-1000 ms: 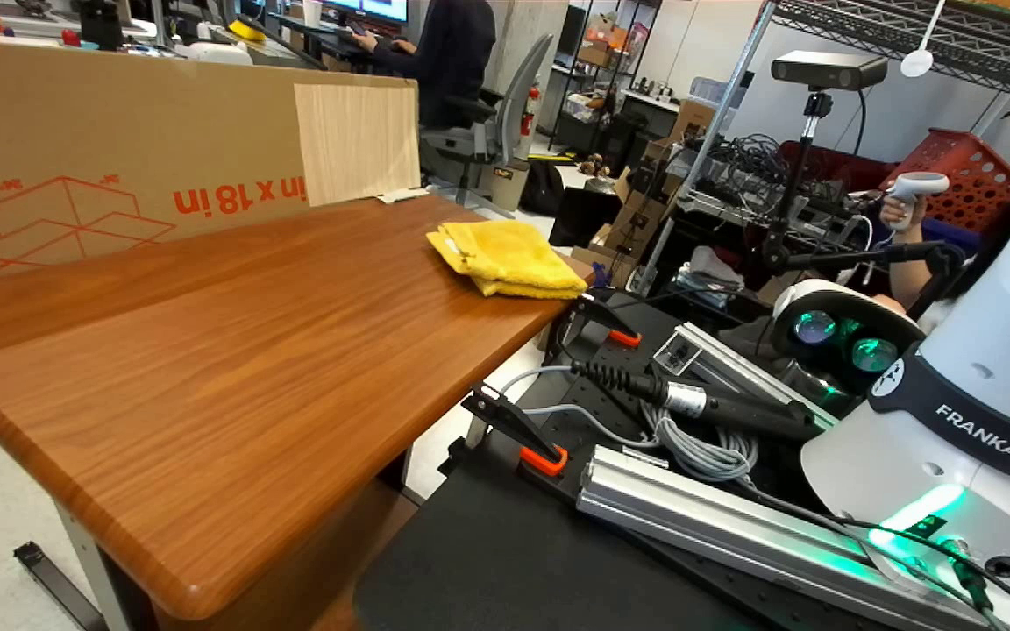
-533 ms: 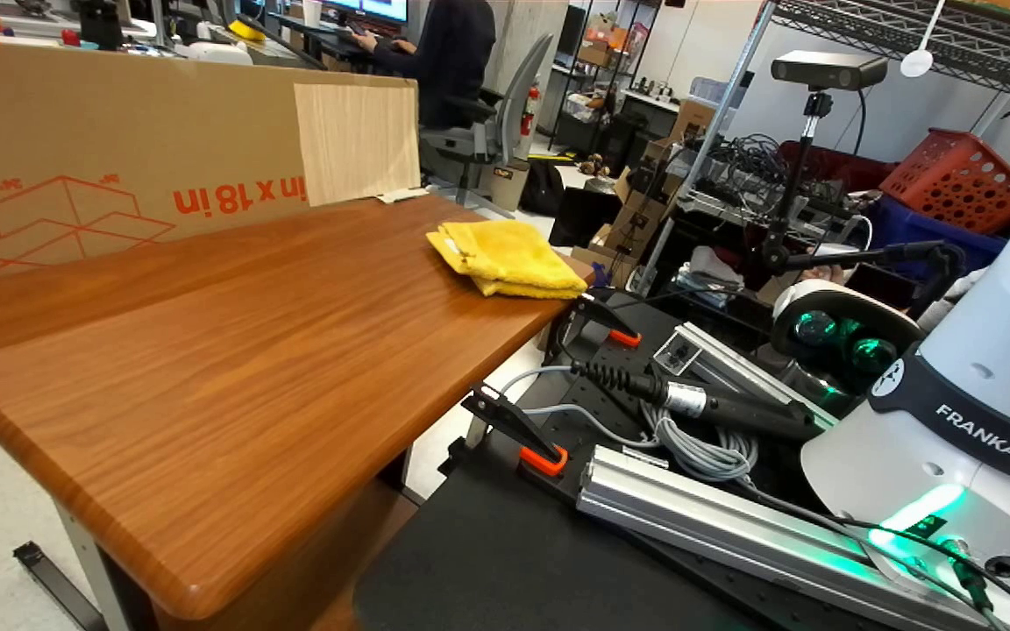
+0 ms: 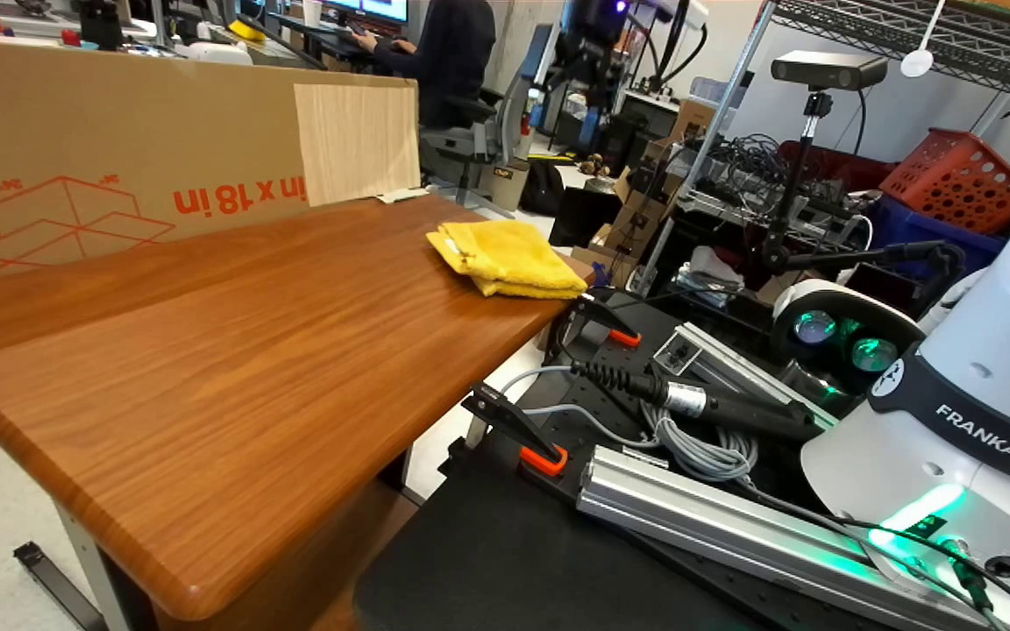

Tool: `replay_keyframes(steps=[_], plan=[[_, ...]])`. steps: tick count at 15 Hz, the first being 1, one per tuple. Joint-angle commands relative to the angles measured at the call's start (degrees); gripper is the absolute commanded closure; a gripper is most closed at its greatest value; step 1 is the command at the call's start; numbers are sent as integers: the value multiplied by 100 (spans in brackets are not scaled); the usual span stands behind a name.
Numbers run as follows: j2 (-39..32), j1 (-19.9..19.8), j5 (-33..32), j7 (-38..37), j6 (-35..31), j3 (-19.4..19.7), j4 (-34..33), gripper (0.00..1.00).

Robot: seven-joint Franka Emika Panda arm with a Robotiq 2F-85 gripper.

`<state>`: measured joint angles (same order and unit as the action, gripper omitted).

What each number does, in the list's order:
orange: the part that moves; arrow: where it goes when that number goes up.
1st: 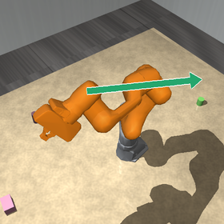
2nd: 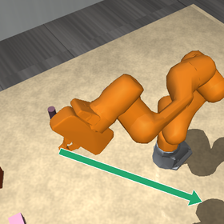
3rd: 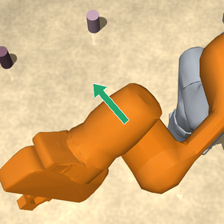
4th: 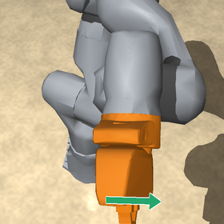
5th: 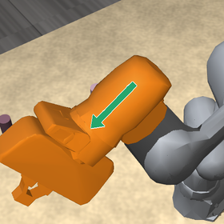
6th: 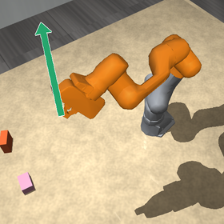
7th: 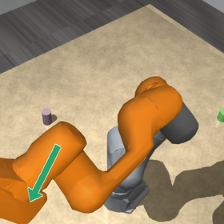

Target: Wipe the table with the towel

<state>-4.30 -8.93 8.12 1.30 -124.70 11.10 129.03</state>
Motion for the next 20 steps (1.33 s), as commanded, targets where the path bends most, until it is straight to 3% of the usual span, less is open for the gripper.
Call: replay_keyframes(steps=[1,2,5,12,17,20], plan=[[-1022,-69,547,-211,-208,-123,-457,0],[-612,-72,262,-97,-158,-85,-147,0],[-1062,-77,356,-188,-224,-137,-356,0],[-1308,408,-358,-908,-1105,-321,181,0],[-1665,649,-215,-972,-1420,-650,471,0],[-1827,574,-82,-855,-1603,-705,617,0]])
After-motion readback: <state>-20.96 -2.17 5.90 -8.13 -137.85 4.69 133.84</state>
